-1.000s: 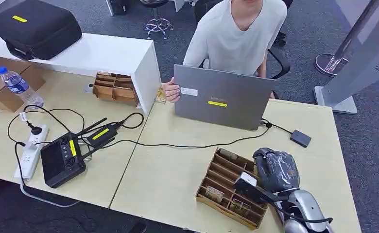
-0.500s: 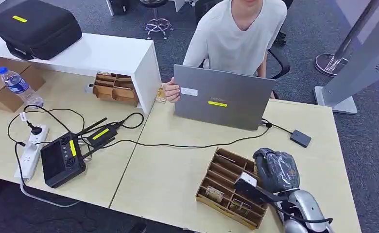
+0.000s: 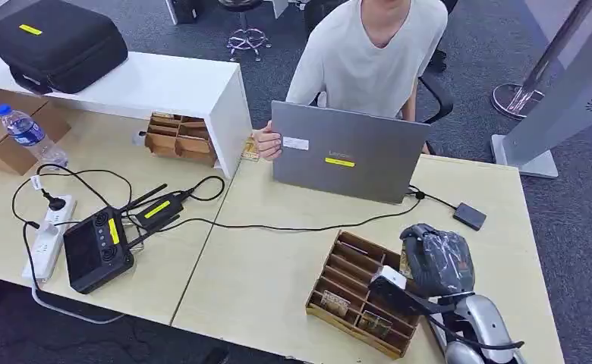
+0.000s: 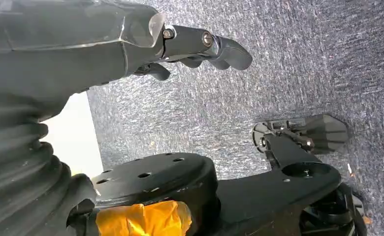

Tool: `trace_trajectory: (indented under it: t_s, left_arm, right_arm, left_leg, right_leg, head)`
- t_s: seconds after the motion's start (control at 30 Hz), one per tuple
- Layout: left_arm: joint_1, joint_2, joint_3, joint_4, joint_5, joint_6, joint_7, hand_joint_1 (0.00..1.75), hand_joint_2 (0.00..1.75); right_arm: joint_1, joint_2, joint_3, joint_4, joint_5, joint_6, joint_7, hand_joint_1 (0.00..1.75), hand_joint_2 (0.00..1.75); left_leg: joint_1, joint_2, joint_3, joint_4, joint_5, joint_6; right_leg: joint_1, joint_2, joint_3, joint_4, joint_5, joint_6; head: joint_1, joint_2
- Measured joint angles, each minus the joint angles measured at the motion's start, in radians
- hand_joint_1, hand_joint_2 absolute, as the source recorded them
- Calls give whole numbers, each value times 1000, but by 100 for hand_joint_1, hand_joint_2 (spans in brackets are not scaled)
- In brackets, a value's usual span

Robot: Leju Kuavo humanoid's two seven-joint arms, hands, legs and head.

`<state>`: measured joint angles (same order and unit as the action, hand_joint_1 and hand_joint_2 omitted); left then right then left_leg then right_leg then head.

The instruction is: Pass the card to the sensor for recognition and then transmit it.

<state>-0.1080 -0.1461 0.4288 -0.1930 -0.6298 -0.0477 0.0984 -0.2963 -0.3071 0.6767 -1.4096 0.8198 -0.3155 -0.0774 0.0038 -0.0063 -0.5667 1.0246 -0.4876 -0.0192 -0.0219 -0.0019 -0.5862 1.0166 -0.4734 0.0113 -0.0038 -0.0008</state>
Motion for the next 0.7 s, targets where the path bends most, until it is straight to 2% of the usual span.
trace_trajectory:
  t_s: [0.37, 0.53, 0.7]
  left_arm:
    - [0, 0, 5, 0, -4, 0, -3, 0, 175]
    - [0, 0, 7, 0, -11, -1, -3, 0, 175]
    - [-3, 0, 7, 0, -29, -11, -3, 0, 175]
  right_arm:
    - [-16, -5, -24, -27, 3, -3, -5, 175, 175]
    - [-26, -5, -35, -29, 22, -45, -19, 175, 175]
    - [-71, 18, -47, -13, 49, -101, -43, 175, 175]
  left_leg:
    - [0, 0, 0, 0, 0, 0]
    - [0, 0, 0, 0, 0, 0]
    - [0, 0, 0, 0, 0, 0]
  right_leg:
    - [0, 0, 0, 0, 0, 0]
    - [0, 0, 0, 0, 0, 0]
    - [0, 0, 0, 0, 0, 0]
  head:
    - [0, 0]
    - [0, 0]
    - [0, 0]
